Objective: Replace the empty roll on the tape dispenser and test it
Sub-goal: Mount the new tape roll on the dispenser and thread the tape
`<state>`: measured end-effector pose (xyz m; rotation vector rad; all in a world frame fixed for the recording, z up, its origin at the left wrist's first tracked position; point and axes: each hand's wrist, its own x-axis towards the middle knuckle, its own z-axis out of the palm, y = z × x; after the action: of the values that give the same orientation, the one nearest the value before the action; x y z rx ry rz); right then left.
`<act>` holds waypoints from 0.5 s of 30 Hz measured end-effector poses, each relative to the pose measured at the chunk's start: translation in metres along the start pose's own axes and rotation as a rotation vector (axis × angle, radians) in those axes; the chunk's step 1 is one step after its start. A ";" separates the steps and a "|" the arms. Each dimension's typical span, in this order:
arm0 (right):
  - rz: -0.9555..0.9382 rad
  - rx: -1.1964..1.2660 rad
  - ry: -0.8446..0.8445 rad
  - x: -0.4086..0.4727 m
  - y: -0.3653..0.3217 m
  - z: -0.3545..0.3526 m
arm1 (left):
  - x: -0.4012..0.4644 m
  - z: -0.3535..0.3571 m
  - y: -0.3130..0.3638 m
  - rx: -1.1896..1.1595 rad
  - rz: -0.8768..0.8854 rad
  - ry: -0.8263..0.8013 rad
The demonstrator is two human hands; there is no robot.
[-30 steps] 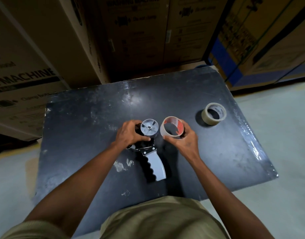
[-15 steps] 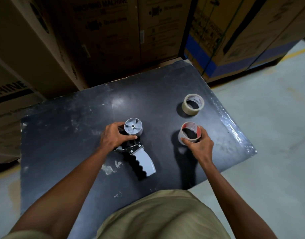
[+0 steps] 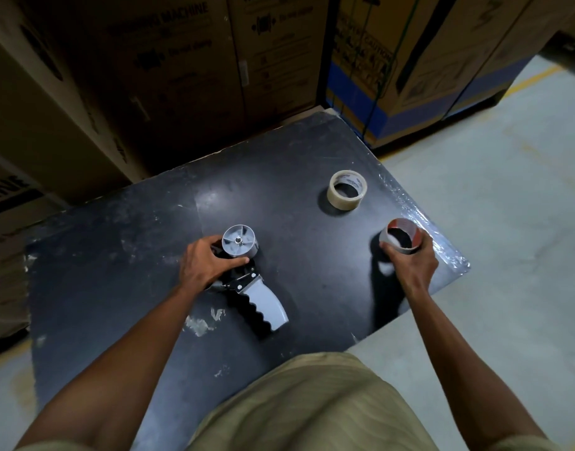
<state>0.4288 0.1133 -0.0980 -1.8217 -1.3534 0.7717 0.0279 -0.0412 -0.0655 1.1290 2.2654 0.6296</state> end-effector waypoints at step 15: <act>-0.163 -0.026 0.145 0.002 -0.002 0.009 | 0.005 0.004 -0.008 0.070 0.036 0.013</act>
<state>0.4207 0.1176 -0.1015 -1.7268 -1.4016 0.5294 0.0232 -0.0403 -0.0747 1.2049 2.2988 0.5778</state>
